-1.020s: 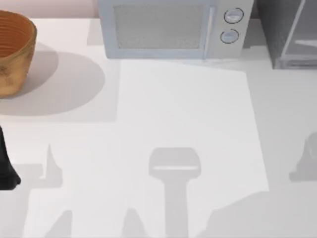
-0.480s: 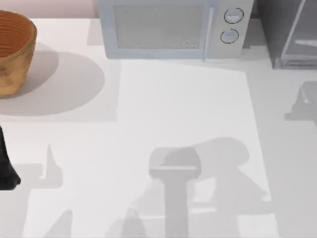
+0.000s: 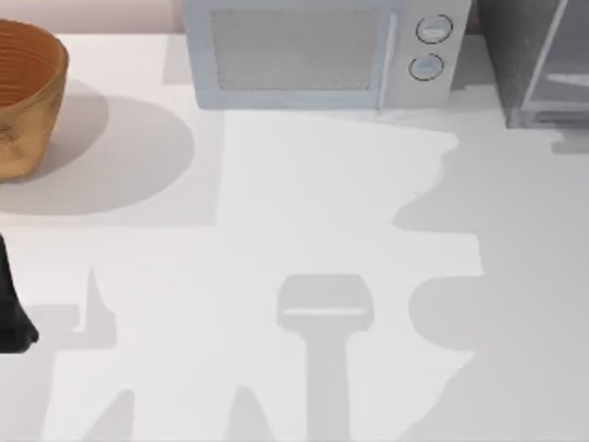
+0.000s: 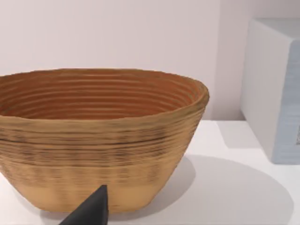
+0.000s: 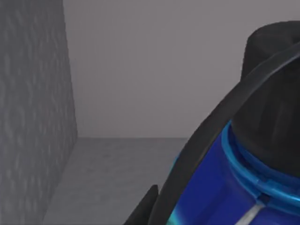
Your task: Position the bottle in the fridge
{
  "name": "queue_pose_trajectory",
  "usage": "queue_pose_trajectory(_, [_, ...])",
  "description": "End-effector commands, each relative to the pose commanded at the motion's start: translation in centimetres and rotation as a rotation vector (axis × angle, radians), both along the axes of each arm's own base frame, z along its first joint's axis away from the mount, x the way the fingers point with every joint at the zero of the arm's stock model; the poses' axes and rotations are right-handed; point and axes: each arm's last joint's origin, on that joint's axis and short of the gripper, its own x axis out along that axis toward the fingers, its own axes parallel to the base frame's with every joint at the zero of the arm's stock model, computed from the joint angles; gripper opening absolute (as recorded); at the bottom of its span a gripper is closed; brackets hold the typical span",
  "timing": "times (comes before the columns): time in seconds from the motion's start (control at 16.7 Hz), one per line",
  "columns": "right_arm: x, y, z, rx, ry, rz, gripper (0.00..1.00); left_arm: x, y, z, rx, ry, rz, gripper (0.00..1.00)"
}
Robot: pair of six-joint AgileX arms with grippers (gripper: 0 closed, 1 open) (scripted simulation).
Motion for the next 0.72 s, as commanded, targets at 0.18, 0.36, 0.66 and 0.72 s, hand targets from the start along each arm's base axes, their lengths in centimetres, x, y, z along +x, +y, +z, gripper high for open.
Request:
queue_pose_trajectory(0.18, [2.6, -1.5, -3.2, 0.001, -0.012, 0.002, 0.01, 0.0, 0.0, 0.0, 0.0, 0.0, 0.0, 1.0])
queue_pose_trajectory(0.36, [3.7, -2.3, -4.8, 0.0, -0.026, 0.003, 0.01, 0.0, 0.0, 0.0, 0.0, 0.0, 0.0, 1.0])
queue_pose_trajectory(0.66, [3.7, -2.2, -5.1, 0.003, -0.02, 0.008, 0.01, 0.0, 0.0, 0.0, 0.0, 0.0, 0.0, 1.0])
queue_pose_trajectory(0.72, [3.8, -2.2, -5.1, 0.003, -0.019, 0.008, 0.01, 0.0, 0.0, 0.0, 0.0, 0.0, 0.0, 1.0])
